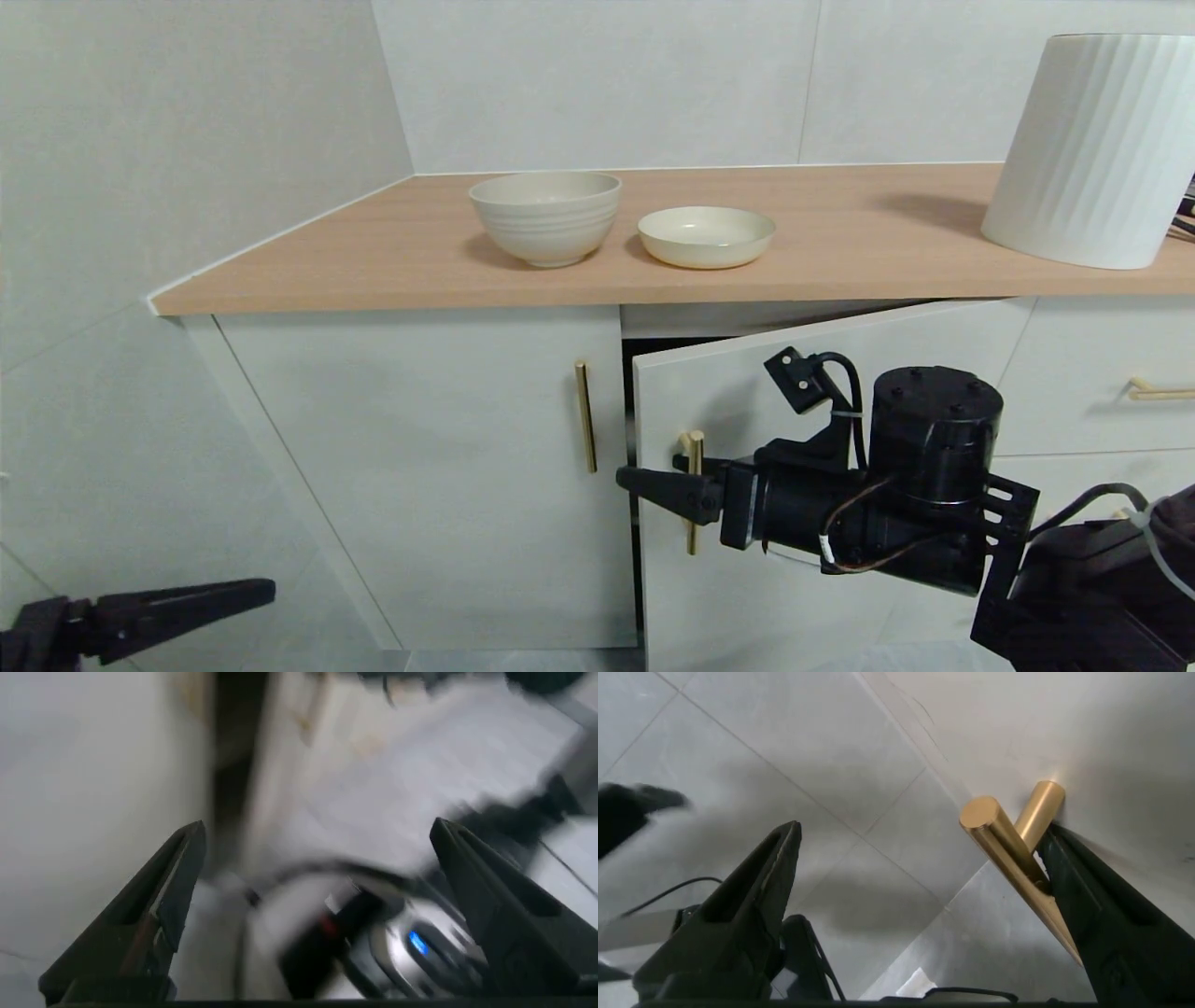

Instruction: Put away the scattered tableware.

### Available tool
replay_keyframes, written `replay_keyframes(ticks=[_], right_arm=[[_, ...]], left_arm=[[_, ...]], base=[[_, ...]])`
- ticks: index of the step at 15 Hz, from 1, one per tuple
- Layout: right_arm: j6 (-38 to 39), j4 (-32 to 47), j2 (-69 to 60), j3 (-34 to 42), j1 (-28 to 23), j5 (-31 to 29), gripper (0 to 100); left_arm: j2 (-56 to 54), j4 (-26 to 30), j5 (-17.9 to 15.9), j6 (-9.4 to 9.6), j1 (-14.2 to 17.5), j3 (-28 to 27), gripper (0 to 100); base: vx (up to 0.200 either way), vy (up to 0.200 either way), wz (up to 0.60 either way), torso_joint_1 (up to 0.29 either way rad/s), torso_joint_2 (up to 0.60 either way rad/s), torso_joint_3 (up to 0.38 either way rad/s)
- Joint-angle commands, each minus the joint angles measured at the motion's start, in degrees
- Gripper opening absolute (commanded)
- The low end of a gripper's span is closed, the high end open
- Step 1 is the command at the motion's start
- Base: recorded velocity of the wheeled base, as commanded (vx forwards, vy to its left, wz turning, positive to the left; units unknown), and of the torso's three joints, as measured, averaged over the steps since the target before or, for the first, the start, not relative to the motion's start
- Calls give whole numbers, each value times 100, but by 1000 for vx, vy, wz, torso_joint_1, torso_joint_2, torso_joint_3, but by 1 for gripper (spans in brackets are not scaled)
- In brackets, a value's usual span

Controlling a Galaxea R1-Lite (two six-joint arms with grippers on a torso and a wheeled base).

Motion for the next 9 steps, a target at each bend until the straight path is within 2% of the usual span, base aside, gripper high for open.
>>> replay_keyframes(ticks=[1,4,5,9], right_arm=[[1,-2,32,-1,-24,-8,100],[1,-11,119,-1,-24,-8,100],[1,-2,172,-1,-24,-8,100],[1,-11,207,-1,-24,-8,100]], left_arm=[[679,-28,-19,-14,-222,203,100],[776,-151,-19,-32,-231,212,100],[785,-151,-19,-32,-231,220,0],[1206,-388,8,-58,-231,97,0]], base=[[0,0,0,0,0,0],[0,0,0,0,0,0],[0,0,0,0,0,0],[0,0,0,0,0,0]])
